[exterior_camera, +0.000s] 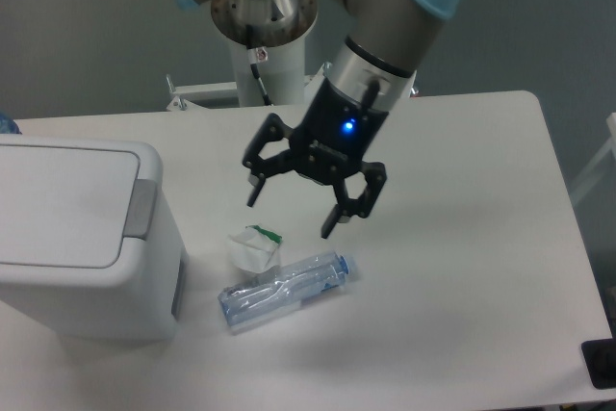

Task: Open the trash can
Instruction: 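Lower the gripper beside the lid edge of the trash can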

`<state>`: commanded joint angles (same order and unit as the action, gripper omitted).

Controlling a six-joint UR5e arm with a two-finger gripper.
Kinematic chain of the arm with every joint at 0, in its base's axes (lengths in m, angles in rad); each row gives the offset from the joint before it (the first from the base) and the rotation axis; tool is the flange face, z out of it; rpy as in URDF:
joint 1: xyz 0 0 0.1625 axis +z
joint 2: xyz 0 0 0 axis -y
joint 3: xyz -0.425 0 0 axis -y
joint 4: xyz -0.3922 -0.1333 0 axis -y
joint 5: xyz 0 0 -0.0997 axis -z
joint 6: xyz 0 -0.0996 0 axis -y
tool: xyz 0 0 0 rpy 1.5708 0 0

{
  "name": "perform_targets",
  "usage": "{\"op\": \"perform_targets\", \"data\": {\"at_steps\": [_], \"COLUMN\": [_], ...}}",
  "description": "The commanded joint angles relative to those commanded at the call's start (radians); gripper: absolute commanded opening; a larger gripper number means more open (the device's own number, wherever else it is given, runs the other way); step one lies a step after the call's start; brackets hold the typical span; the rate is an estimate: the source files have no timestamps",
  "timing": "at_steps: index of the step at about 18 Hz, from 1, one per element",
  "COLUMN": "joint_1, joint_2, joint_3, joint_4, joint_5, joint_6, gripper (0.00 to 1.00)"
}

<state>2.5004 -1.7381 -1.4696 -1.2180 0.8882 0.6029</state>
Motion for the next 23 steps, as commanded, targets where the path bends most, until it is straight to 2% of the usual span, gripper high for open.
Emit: {"op": "perform_targets", "data": {"at_steps": [8, 14, 23], "joint_1": [-0.037, -0.072, -0.132], "joint_2": [0.023, 0.011, -0.008], "joint_3": [-0.003, -0.003, -0.029], "joint_4": [0.034, 0.112, 0.115], "joint_5": [0.012, 0.011, 0.015], "joint_6": [-0.143, -0.262, -0.307], "gripper": [1.00, 1.00, 1.00]}}
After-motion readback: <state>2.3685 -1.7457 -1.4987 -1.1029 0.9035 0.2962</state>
